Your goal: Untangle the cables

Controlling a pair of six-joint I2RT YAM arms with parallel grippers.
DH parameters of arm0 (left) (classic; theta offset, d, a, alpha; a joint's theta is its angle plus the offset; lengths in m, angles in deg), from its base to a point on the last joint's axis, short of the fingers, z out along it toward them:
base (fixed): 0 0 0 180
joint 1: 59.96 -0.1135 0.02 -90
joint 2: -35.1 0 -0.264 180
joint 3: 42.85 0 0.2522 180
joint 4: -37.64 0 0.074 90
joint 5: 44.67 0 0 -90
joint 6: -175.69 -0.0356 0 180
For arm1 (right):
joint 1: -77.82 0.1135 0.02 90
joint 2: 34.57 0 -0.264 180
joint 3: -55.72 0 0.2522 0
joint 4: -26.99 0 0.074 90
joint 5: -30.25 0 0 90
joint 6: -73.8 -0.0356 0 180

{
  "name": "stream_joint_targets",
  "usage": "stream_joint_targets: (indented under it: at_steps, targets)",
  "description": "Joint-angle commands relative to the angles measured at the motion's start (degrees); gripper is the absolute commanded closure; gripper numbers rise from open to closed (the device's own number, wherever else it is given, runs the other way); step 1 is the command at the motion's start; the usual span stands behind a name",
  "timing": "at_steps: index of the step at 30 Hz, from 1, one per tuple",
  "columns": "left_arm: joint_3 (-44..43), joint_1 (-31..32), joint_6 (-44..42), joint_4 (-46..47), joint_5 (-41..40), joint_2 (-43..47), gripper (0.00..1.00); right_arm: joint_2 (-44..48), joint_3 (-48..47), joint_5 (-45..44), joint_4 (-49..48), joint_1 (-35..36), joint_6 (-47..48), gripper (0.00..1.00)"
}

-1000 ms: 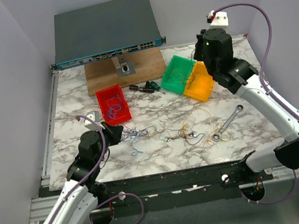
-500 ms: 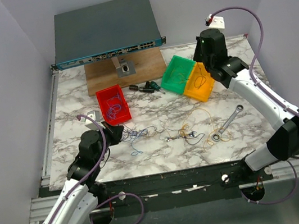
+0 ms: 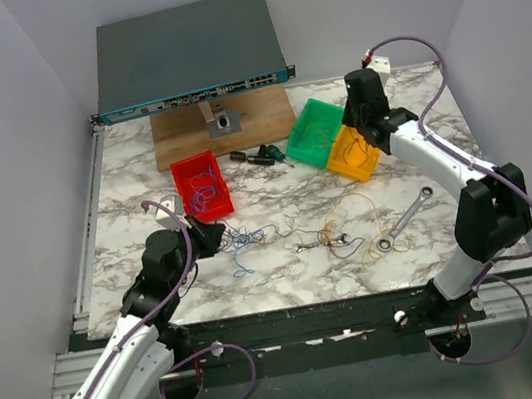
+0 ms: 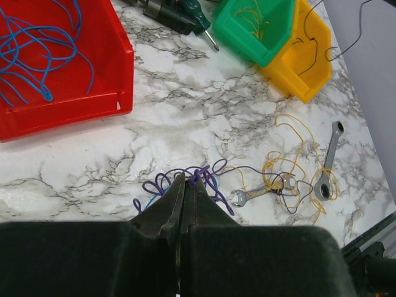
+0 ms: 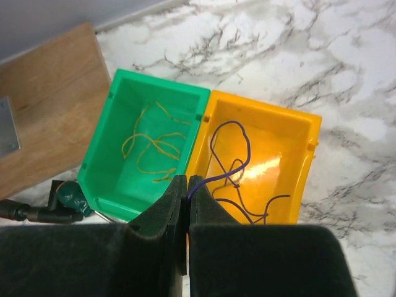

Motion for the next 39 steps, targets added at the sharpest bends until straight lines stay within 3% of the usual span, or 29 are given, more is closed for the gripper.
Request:
stream_joint_targets:
  at_steps: [1,6,13,14,16,18,21,22,29,34,39]
  targets:
    - [-0.1,0.4,-1.4,1.2,2.6,-0.2,1.00,-1.9,4.9,2.7,-5.1,-1.0,-4.2,0.99]
    - [-0.3,0.6,-2.1,1.2,3.8,-0.5,1.00,-4.0,10.5,7.1,-11.0,-3.5,-7.6,0.99]
    - [-1.8,0.8,-4.1,0.4,4.5,-0.7,1.00,-7.9,10.3,7.5,-9.3,-6.4,-9.3,0.99]
    - [-2.1,0.8,-4.4,0.4,4.5,-0.8,1.00,-8.2,9.4,7.1,-8.1,-6.4,-9.0,0.96]
    - [-2.6,0.8,-4.7,0.1,4.7,-1.0,1.00,-8.6,6.9,7.1,-5.0,-6.4,-8.3,0.75]
    - [-2.9,1.0,-4.8,0.1,5.1,-1.2,1.00,-7.3,5.9,7.4,-3.1,-6.4,-7.5,0.62]
    - [-3.1,1.3,-4.8,0.6,6.2,-1.5,1.00,-3.8,5.9,8.6,-1.3,-6.4,-5.9,0.35]
    - [-3.1,1.4,-4.9,0.7,6.4,-1.7,1.00,-2.6,5.9,9.2,-0.3,-6.3,-5.6,0.30]
    - [-4.7,3.0,-5.0,0.2,6.3,-2.6,1.00,5.8,9.6,21.0,5.5,-3.0,-1.6,0.12]
    - [-5.8,3.2,-4.8,-0.6,5.6,-2.5,1.00,8.6,12.5,24.6,10.5,10.2,5.2,0.14]
    - [-4.9,3.2,-3.1,-0.8,2.8,-1.0,1.00,12.1,22.2,34.1,2.1,19.6,5.2,0.15]
